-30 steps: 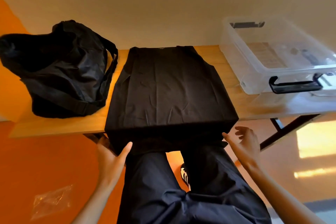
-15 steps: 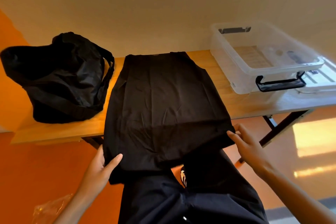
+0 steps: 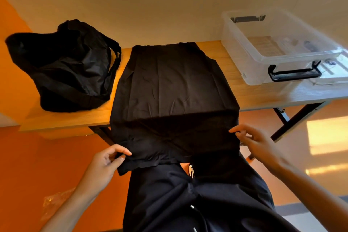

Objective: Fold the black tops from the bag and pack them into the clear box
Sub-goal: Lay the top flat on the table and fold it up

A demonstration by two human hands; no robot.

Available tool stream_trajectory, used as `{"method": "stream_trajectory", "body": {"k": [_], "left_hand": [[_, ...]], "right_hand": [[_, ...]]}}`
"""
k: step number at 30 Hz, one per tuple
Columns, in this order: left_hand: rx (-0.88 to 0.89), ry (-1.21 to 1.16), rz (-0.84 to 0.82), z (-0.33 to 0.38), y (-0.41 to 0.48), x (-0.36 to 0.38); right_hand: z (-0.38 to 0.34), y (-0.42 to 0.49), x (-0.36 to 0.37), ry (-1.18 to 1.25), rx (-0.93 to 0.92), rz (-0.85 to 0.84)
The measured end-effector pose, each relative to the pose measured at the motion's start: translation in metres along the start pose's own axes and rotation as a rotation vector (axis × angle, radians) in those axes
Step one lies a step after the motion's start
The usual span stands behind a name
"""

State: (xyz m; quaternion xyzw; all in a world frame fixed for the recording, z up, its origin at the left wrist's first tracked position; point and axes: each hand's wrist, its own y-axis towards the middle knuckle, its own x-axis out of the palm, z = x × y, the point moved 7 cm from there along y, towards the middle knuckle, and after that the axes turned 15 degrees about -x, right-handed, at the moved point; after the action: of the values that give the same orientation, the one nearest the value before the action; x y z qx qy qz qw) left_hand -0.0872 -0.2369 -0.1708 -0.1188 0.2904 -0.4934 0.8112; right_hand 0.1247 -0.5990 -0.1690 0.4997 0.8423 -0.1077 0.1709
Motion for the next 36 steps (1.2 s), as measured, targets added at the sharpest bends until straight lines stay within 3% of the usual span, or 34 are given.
{"method": "stream_trajectory", "body": {"k": [5,14,23,30,36], "left_hand": [[-0.005,0.091,0.029,0.007,-0.008,0.004],[0.053,0.019,0.112,0.01,-0.023,-0.003],[-0.127,-0.262,0.033,-0.004,-0.034,-0.017],[-0.045,-0.236,-0.035,0.01,-0.036,-0.033],[0.119,-0.036,-0.046,0.022,-0.043,-0.034]], "right_hand": [[0.003,-0.004,0.003,-0.003,0.077,0.005],[-0.001,-0.01,-0.002,-0.081,-0.018,0.076],[-0.011,-0.031,-0.022,0.069,-0.029,0.057],[-0.023,-0.028,-0.023,0.014,-0.089,-0.181],[-0.018,-0.028,-0.021,-0.022,-0.144,-0.365]]}}
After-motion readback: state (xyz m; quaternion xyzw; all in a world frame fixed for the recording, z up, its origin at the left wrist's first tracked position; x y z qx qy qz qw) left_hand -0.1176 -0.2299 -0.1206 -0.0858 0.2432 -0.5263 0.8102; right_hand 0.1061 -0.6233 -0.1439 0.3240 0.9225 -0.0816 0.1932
